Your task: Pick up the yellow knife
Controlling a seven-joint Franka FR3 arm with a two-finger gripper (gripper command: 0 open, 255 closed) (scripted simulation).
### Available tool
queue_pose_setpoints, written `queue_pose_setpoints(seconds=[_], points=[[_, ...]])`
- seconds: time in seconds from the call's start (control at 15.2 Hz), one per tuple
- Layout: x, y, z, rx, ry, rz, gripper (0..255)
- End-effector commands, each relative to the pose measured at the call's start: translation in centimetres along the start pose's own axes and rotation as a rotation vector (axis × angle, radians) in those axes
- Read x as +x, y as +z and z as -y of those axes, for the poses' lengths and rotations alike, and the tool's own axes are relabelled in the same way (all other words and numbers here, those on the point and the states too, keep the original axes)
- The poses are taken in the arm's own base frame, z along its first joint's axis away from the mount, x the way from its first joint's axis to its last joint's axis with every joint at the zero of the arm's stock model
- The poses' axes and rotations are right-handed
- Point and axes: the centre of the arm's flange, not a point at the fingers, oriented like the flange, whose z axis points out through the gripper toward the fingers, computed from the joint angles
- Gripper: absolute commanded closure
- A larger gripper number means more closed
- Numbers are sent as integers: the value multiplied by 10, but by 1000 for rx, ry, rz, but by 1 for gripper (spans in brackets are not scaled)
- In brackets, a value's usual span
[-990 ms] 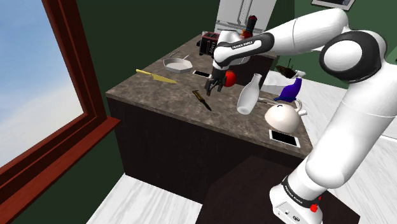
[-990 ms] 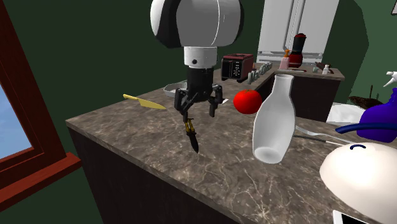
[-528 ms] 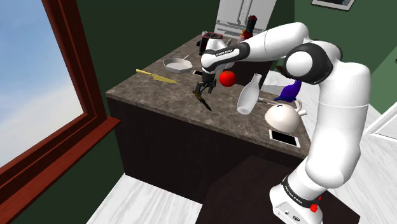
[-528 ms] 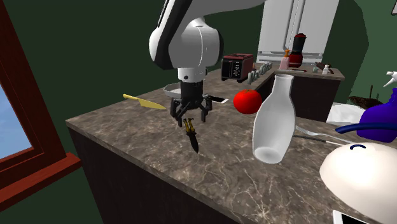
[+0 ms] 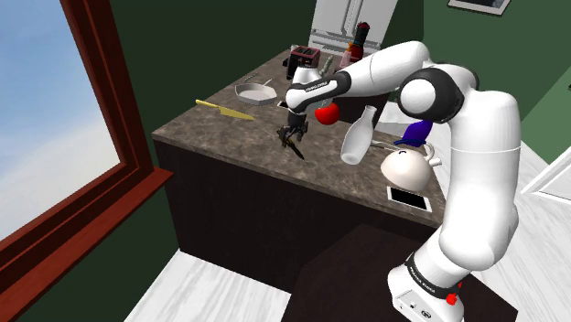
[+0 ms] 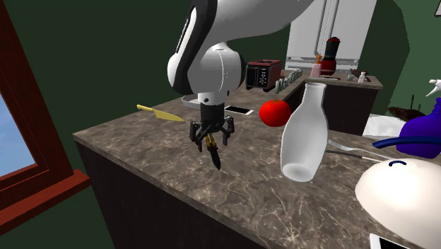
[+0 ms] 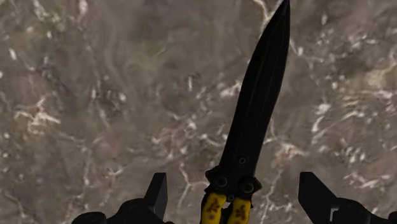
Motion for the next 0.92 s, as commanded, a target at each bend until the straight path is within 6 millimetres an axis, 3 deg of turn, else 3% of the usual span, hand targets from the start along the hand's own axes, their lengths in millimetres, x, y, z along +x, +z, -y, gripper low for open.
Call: queue_pose_setpoints(seconds=[0.0,0.07,0.66,0.86], points=[[0,3,0,0,0,-1,0],[0,3,0,0,0,-1,255],[0,3,0,0,0,-1,255],[0,-13,0,0,0,-1,255]])
